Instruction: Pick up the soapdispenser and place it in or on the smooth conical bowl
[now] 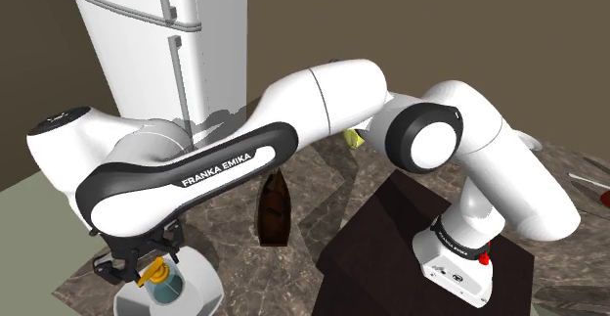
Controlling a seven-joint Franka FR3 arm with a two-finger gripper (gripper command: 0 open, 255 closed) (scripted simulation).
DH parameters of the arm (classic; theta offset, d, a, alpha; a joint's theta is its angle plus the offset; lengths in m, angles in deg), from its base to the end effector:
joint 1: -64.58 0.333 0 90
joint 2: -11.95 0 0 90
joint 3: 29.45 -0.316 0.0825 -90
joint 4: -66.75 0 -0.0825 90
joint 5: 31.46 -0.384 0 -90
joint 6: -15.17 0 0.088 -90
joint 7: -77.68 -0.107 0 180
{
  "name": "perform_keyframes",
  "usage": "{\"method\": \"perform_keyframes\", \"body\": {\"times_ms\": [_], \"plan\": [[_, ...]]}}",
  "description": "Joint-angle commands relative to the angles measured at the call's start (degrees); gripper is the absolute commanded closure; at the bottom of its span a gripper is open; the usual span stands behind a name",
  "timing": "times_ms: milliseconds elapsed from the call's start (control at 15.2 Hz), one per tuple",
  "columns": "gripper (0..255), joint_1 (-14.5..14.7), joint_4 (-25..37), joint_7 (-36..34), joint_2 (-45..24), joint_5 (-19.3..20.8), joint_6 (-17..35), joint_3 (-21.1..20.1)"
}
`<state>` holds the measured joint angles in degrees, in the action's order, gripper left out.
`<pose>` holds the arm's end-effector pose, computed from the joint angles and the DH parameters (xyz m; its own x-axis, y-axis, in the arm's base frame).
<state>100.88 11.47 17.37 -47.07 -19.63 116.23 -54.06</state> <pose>0.4860 0.5888 0.2511 0.9680 -0.0995 -0.2305 -0.0885 -0.9944 0.0576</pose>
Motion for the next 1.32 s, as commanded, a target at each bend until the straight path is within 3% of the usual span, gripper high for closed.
{"method": "perform_keyframes", "body": {"times_ms": [0,396,462,792,1056,1254], "plan": [[255,-0.1,-0.42,0.04,-0.1,0.04,0.53,0.04],[255,-0.1,-0.41,0.04,-0.11,0.04,0.53,0.04],[0,-0.1,-0.41,0.04,-0.11,0.04,0.53,0.04],[0,-0.1,-0.4,0.04,-0.11,0.04,0.52,0.04],[0,1.42,9.59,0.82,-1.32,-0.16,-7.84,0.13],[0,1.42,9.58,0.82,-1.32,-0.17,-7.84,0.14]]}}
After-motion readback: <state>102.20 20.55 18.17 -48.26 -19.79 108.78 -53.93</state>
